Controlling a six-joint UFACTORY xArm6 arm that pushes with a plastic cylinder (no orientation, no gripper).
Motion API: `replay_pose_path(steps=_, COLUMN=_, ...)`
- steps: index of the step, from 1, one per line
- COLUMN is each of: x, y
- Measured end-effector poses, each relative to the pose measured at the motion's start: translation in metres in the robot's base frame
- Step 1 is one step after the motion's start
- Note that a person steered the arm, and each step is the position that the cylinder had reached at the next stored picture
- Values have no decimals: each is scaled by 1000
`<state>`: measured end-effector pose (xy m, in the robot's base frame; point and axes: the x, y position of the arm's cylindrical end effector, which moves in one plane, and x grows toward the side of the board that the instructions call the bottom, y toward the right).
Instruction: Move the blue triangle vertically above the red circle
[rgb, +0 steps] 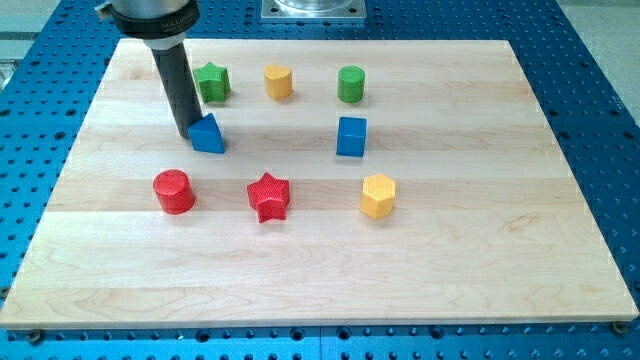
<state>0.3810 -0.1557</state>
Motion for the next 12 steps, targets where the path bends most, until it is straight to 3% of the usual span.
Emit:
replay_pose_path(steps=3, x=-42, y=40)
replay_pose_path(steps=6, x=12, y=55)
replay_pose_path(steps=10, x=13, y=33)
replay_pose_path(steps=11, x=-36, y=35)
replay_pose_path(steps=12, x=-47, y=28)
